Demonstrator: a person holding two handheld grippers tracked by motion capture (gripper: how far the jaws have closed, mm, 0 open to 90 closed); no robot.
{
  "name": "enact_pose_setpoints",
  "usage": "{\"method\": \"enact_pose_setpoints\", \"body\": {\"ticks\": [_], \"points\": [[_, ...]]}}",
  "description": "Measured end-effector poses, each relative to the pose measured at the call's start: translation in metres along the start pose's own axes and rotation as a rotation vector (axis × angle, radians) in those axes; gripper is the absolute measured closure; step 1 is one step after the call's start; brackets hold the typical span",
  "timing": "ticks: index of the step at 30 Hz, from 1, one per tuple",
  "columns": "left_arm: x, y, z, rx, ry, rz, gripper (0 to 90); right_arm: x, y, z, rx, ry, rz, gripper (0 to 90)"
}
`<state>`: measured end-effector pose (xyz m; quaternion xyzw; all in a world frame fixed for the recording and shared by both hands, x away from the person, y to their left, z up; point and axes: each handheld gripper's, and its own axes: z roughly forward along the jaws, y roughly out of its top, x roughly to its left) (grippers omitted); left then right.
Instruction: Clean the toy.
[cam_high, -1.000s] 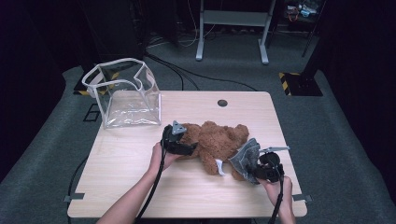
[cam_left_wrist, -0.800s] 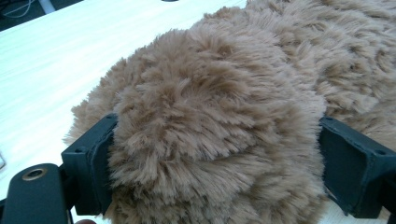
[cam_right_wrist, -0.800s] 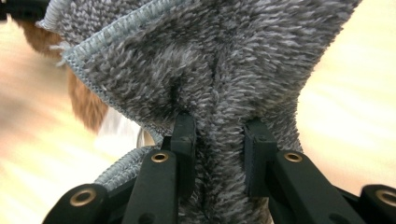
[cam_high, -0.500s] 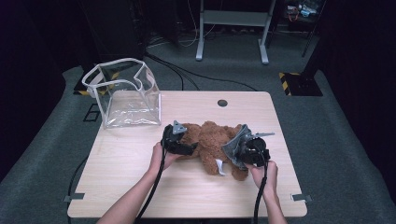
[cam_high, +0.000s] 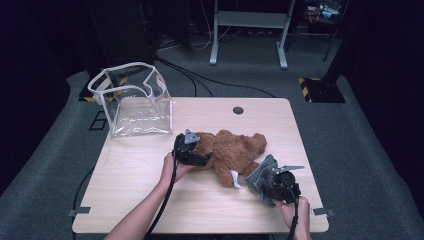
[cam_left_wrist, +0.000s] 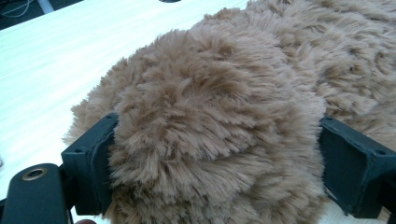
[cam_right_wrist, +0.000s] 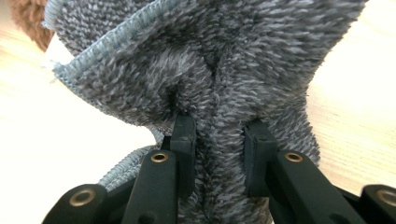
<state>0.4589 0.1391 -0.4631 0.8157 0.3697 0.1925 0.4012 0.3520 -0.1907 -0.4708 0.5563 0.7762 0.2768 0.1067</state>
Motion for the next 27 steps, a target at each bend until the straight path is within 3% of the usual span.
{"method": "enact_pose_setpoints", "body": {"ticks": [3,6,9,12,16,21,27], "points": [[0.0,0.0,0.0,-0.001,0.0,0.001,11.9,0.005,0.008,-0.009,-0.06,0.017,0.015,70.2],[0.0,0.0,-0.001,0.007,0.0,0.002,11.9,0.018,0.026,-0.012,-0.12,0.02,-0.032,70.1],[-0.001,0.0,0.0,-0.001,0.003,0.001,11.9,0.032,0.045,0.0,-0.114,0.013,-0.062,70.1],[0.0,-0.001,-0.001,-0.002,0.0,-0.004,12.0,0.039,0.054,0.017,-0.071,-0.009,-0.046,70.0],[0.001,-0.001,-0.001,0.001,-0.003,0.001,12.0,0.045,0.047,0.02,-0.065,-0.046,-0.07,70.2],[0.0,-0.001,0.0,-0.009,-0.001,-0.008,11.9,0.048,0.023,0.021,-0.034,-0.076,-0.111,70.6],[0.001,-0.001,0.0,-0.003,-0.004,-0.006,12.0,0.036,0.003,0.016,-0.029,-0.091,-0.09,71.2]]}}
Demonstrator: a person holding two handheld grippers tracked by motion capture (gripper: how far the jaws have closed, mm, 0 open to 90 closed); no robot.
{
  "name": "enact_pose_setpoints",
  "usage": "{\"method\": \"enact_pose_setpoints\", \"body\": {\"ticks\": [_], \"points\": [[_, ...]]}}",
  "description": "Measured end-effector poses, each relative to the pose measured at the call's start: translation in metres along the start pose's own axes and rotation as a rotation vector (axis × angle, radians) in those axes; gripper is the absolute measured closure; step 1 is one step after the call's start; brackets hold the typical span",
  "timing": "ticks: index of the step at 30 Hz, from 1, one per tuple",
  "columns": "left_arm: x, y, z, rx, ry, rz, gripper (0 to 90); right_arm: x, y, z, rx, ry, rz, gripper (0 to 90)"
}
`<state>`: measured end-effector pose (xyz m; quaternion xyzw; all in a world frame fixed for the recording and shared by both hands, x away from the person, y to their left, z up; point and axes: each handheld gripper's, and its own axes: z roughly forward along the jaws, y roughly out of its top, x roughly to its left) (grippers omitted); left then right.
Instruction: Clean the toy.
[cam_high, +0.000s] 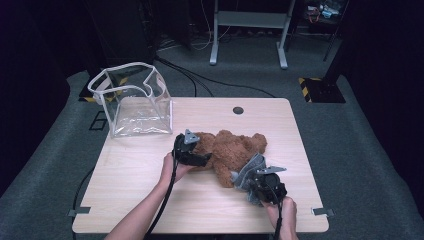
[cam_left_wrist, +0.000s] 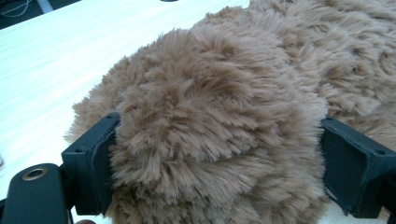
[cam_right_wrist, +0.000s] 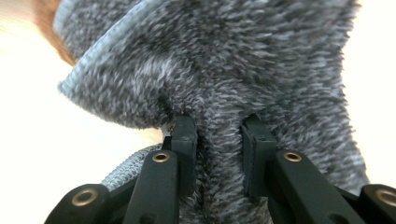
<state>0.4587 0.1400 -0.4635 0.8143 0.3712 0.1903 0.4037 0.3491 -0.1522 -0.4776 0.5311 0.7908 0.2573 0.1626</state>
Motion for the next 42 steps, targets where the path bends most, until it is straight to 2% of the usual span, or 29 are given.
{"method": "enact_pose_setpoints", "body": {"ticks": [6,7,8,11,14,16,21,23,26,29,30,32,34,42], "points": [[-0.001,0.0,0.001,-0.001,0.004,-0.002,12.0,-0.026,-0.01,0.0,0.014,-0.012,0.089,70.7],[-0.001,0.001,0.001,0.003,0.003,-0.001,11.9,-0.03,-0.01,0.001,0.003,0.001,0.085,70.6],[-0.001,0.001,0.001,0.005,0.003,0.0,11.9,-0.031,-0.009,0.0,0.002,0.014,0.105,70.6],[-0.001,0.001,0.001,0.002,0.003,-0.005,11.9,-0.031,-0.003,-0.005,-0.043,0.053,0.1,70.3],[-0.001,0.001,0.001,0.003,0.007,0.001,11.9,-0.025,0.006,-0.012,-0.088,0.082,0.096,70.2],[-0.001,0.001,0.001,0.0,0.006,0.001,11.9,-0.02,0.014,-0.015,-0.116,0.103,0.074,70.1],[-0.001,0.001,0.001,0.007,0.006,0.002,11.9,-0.005,0.037,-0.014,-0.154,0.104,0.027,69.9],[-0.001,0.001,0.001,0.006,0.005,-0.001,11.9,0.001,0.047,-0.014,-0.176,0.126,0.014,69.9],[0.0,0.002,0.001,0.014,0.003,0.0,11.9,0.009,0.063,-0.009,-0.196,0.119,-0.016,69.9],[-0.001,0.001,0.001,0.011,0.01,0.0,11.9,0.015,0.072,0.005,-0.182,0.097,-0.002,70.0],[0.0,0.001,0.0,0.019,0.005,0.004,11.9,0.014,0.072,0.01,-0.181,0.092,-0.013,70.1],[-0.001,0.001,0.001,0.011,0.009,-0.001,11.9,0.013,0.07,0.019,-0.174,0.099,0.019,70.3],[-0.001,0.001,0.001,0.015,0.01,0.014,11.8,0.012,0.066,0.022,-0.176,0.105,0.019,70.3],[-0.002,0.002,0.002,0.014,0.014,0.01,11.6,0.025,0.045,0.041,-0.09,0.059,-0.023,70.5]]}}
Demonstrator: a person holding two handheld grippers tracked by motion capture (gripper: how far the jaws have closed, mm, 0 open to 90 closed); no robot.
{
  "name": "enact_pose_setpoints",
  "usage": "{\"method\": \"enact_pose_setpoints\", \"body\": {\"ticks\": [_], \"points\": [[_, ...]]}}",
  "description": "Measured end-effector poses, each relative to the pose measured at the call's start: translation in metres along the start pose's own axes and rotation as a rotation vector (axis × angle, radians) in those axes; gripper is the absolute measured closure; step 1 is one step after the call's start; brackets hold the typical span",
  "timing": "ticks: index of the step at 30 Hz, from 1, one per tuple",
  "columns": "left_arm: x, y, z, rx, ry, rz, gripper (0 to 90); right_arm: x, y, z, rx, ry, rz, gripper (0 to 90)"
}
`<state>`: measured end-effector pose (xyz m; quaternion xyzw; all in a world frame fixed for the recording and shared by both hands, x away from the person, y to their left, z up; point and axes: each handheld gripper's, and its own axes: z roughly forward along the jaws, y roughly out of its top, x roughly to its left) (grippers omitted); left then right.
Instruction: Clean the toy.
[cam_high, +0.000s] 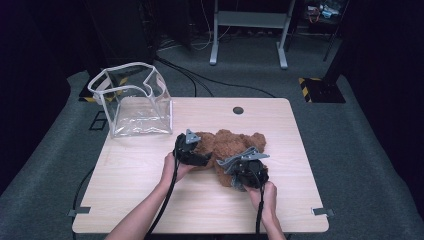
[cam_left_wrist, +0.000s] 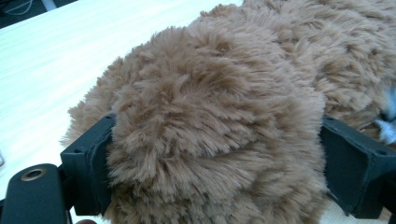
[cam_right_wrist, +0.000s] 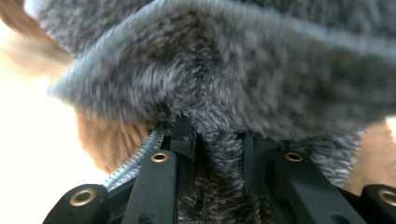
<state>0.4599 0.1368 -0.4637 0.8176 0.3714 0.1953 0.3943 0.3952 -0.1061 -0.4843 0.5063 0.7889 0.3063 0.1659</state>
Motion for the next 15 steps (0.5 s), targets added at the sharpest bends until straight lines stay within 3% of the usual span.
{"method": "enact_pose_setpoints", "body": {"ticks": [4,7,8,11,15], "points": [[0.0,0.0,-0.001,0.002,-0.004,0.001,11.6,0.003,-0.008,0.009,0.049,-0.016,-0.013,70.5],[0.001,0.0,-0.001,0.004,-0.007,-0.003,11.7,0.001,-0.006,0.005,0.072,0.001,-0.016,70.5],[0.001,0.0,-0.001,0.002,-0.005,-0.005,11.7,0.0,-0.004,0.0,0.072,0.02,0.006,70.4],[0.003,-0.001,-0.001,-0.005,-0.01,-0.017,11.7,-0.006,0.001,-0.016,0.01,0.052,0.032,70.4],[0.001,0.0,-0.001,0.0,-0.006,-0.011,11.6,-0.011,0.016,-0.037,-0.105,0.045,0.04,70.3]]}}
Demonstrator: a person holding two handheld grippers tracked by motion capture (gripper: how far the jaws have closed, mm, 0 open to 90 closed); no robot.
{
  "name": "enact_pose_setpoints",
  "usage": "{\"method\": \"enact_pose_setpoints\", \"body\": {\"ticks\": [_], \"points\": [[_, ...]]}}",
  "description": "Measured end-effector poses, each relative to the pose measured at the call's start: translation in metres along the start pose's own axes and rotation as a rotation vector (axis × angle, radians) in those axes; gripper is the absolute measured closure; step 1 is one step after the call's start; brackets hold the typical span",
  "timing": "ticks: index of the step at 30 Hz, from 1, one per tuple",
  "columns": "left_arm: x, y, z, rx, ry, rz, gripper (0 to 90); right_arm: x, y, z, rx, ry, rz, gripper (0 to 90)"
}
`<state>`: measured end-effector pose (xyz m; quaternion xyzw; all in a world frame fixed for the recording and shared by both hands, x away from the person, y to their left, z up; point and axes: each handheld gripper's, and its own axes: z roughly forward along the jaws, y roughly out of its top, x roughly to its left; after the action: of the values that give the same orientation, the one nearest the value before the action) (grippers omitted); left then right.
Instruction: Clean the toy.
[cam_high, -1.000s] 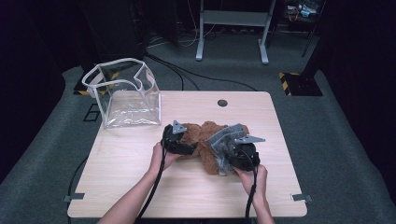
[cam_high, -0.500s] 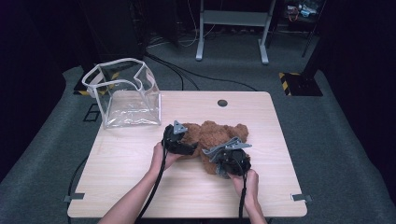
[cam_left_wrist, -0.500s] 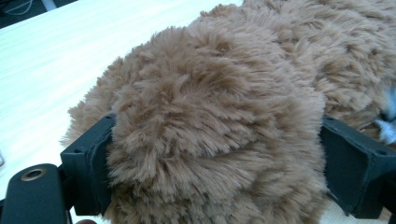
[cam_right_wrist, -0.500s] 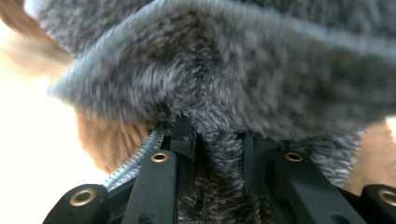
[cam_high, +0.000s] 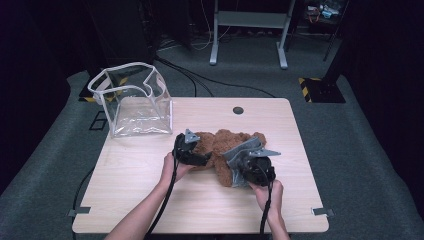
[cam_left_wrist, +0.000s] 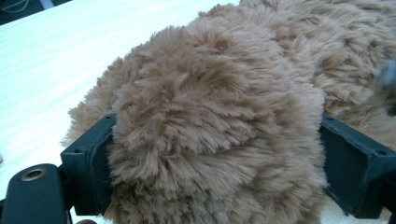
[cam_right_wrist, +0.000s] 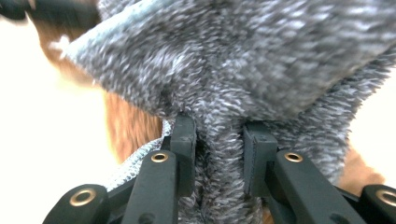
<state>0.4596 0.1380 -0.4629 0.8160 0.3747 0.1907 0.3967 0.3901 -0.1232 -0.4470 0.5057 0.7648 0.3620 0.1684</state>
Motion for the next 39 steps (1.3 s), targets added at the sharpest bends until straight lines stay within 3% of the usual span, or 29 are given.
{"method": "enact_pose_setpoints", "body": {"ticks": [3,5,10,15,19,24,26,31,36,39], "points": [[0.001,0.0,0.0,0.003,-0.005,-0.003,11.6,0.0,0.013,0.004,-0.015,-0.019,-0.012,70.3],[0.001,0.0,0.0,0.004,-0.004,-0.002,11.7,0.0,0.015,0.015,0.016,-0.026,0.008,70.3],[0.001,0.0,0.0,0.011,-0.003,0.011,11.7,0.0,0.002,0.025,0.06,-0.012,0.016,70.6],[0.0,0.0,0.0,0.006,0.001,0.009,11.7,0.0,-0.021,0.041,0.174,-0.009,0.009,70.7],[0.001,0.0,0.0,0.0,-0.002,0.002,11.7,-0.004,-0.019,0.039,0.207,0.016,0.0,70.6],[0.002,0.0,-0.004,-0.031,0.012,-0.007,11.8,-0.007,-0.01,0.018,0.132,0.063,0.037,70.4],[0.002,0.0,-0.007,-0.039,0.017,-0.005,11.8,-0.006,-0.003,0.009,0.096,0.072,0.023,70.3],[0.005,0.0,-0.012,-0.038,0.012,-0.001,12.0,0.004,0.016,-0.003,0.032,0.122,0.045,70.2],[0.007,0.0,-0.014,-0.039,0.01,-0.01,12.5,0.022,0.03,0.005,0.022,0.133,0.01,70.1],[0.007,-0.001,-0.012,-0.023,0.002,-0.018,12.6,0.027,0.029,0.02,0.066,0.125,0.005,70.0]]}}
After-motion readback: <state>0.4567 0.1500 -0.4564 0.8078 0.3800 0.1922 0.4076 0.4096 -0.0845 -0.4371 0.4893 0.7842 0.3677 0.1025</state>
